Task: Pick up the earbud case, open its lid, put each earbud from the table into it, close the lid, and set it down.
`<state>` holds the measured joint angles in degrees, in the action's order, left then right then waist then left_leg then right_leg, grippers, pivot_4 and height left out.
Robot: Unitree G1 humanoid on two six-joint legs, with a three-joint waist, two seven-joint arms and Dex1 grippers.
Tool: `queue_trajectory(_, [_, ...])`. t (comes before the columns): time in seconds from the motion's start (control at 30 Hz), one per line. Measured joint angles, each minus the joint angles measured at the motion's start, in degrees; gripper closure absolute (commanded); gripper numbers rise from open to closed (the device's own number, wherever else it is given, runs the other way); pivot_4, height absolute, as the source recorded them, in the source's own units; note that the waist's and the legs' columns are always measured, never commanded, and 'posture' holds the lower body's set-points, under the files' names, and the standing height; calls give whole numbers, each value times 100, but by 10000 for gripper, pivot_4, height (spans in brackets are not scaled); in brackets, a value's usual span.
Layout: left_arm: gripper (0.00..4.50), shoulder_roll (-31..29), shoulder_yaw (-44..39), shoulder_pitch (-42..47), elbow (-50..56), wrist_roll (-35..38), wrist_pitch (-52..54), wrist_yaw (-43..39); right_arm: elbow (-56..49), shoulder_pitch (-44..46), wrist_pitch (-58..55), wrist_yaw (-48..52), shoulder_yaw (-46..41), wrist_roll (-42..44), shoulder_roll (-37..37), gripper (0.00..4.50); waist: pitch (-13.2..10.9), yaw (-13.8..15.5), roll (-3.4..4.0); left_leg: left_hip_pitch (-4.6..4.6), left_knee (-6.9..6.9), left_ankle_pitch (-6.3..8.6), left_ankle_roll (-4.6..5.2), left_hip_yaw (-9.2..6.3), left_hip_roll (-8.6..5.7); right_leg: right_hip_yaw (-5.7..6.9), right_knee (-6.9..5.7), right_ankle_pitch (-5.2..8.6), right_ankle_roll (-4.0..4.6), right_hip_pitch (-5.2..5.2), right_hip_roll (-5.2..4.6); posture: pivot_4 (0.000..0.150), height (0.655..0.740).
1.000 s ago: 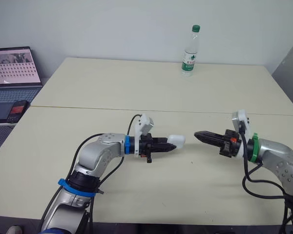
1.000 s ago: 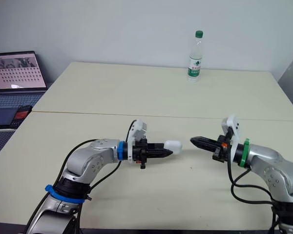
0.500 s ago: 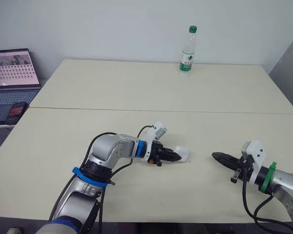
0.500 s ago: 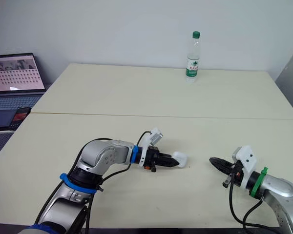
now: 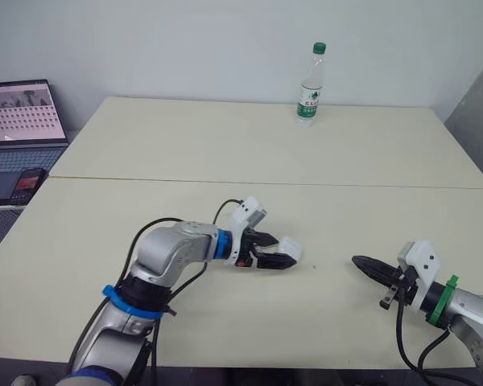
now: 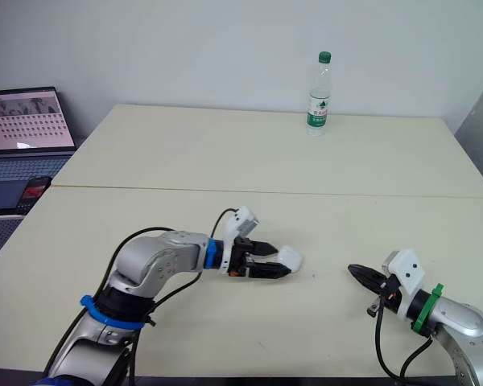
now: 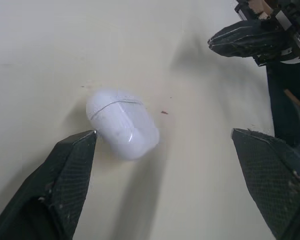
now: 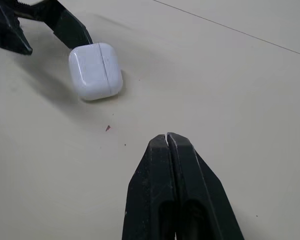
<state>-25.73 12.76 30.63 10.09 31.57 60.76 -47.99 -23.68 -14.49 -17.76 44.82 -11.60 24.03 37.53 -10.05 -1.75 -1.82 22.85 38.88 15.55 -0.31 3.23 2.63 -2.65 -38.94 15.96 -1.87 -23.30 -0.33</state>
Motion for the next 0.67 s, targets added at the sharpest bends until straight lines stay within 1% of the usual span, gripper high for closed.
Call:
queue_trajectory(0.07, [164,-304,-302,-243,280,2,-126,-2,96,14,30,26,1,0,-16,45000,0,0,0,0,0,0,0,0,1,0,0,-1,1,0,-2,1500,7362])
queue_trajectory(0.17, [164,-586,-710,-668,592,5,-447,-43,226,50,160,107,21,-32,-24,45000,1,13,1,0,0,0,0,1,-2,0,1,-1,2,2,-9,1500,7362])
queue_trajectory(0.27, [0,-742,-981,-1425,822,-91,-1435,-277,585,124,538,259,187,-275,-12,39027,1,10,0,-2,0,0,0,7,-5,0,5,-2,5,3,-17,1500,7362])
queue_trajectory(0.33, [0,-798,-1015,-1781,824,-296,-2046,-338,856,172,748,305,238,-396,-17,32935,0,20,0,0,1,0,0,7,-7,-1,4,-3,5,3,-22,1500,7362])
queue_trajectory(0.4, [0,-913,-1022,-2275,824,-685,-2947,-402,1096,247,983,404,262,-474,-22,25312,1,25,1,-4,0,0,0,9,-6,-3,5,-3,6,6,-31,1500,7362])
queue_trajectory(0.47, [0,-956,-1013,-2739,784,-994,-3584,-416,1331,260,1145,512,264,-487,-22,17790,1,24,1,-4,-1,0,0,8,-5,-1,5,-1,9,6,-47,1500,7362])
queue_trajectory(0.57, [0,-931,-969,-3050,757,-1200,-4038,-389,1536,261,1282,620,264,-490,-20,6716,1,37,0,-3,-1,0,1,5,-6,3,4,-1,9,7,-49,1500,7362])
queue_trajectory(0.6, [0,-914,-970,-3064,754,-1235,-4104,-357,1543,262,1318,645,264,-490,-19,2198,1,47,1,-3,0,-1,2,5,-6,5,4,-1,8,7,-49,1500,7362])
queue_trajectory(0.63, [0,-863,-974,-3057,754,-1238,-4126,-306,1546,270,1339,654,264,-489,-16,238,1,48,2,-4,1,-2,3,6,-6,4,3,-1,8,8,-49,1500,7362])
queue_trajectory(0.67, [0,-789,-975,-3038,752,-1237,-4130,-255,1550,275,1344,655,264,-489,-16,238,1,48,2,-5,1,-2,4,7,-6,4,3,-1,7,9,-49,1500,7362])
